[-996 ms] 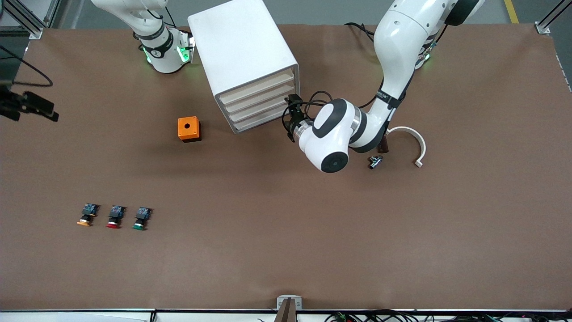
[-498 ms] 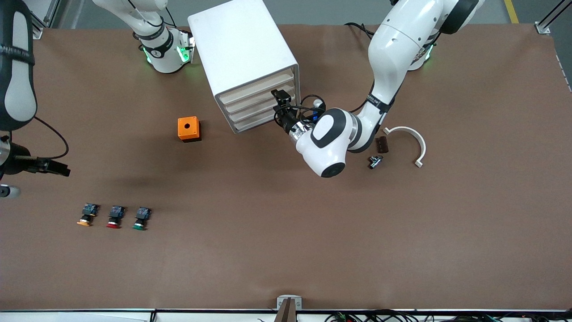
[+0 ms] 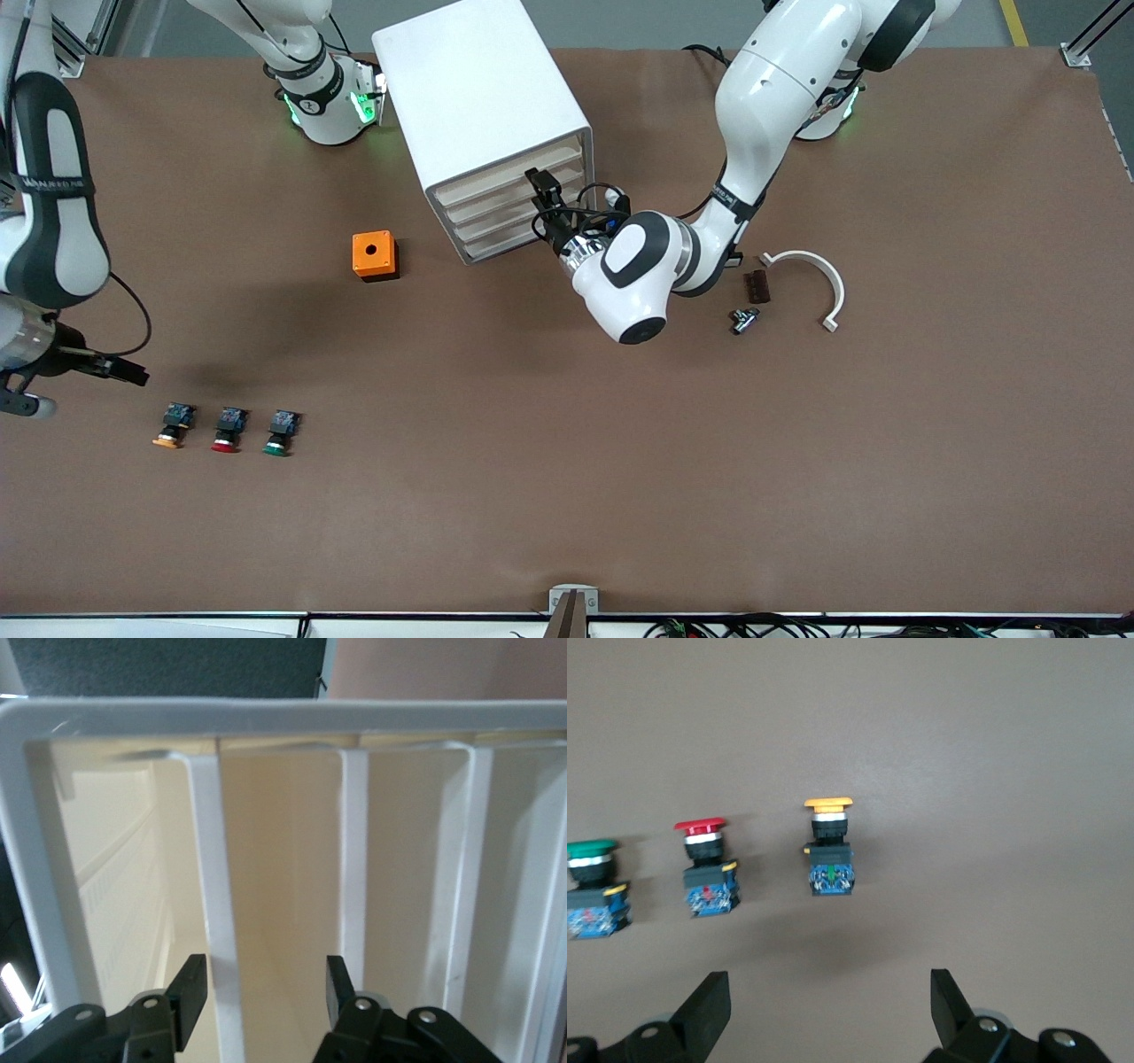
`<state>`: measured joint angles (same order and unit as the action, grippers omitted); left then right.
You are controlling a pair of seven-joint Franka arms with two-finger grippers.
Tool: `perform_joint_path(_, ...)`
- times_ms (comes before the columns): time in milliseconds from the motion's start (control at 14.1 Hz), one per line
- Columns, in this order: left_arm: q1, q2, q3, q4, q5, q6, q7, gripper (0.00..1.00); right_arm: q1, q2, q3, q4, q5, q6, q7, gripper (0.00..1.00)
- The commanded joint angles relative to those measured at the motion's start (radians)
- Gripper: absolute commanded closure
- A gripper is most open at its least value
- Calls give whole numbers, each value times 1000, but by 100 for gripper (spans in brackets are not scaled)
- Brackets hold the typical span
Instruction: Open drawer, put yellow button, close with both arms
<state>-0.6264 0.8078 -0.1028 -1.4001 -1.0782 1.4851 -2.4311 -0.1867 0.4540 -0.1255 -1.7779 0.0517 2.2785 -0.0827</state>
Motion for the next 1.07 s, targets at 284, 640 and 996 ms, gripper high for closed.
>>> perform_joint_path(284,-38,13,0,10,-37,-19,-31,56,-14,164,17,32,39,192,15,0)
perform_joint_path(640,-36,14,2,12,-48,-19,-59,100,-10,229,21,80,40,194,11,0)
perform_joint_path(996,20,13,60,30,-8,-16,15,100,-8,285,23,113,39,194,4,0)
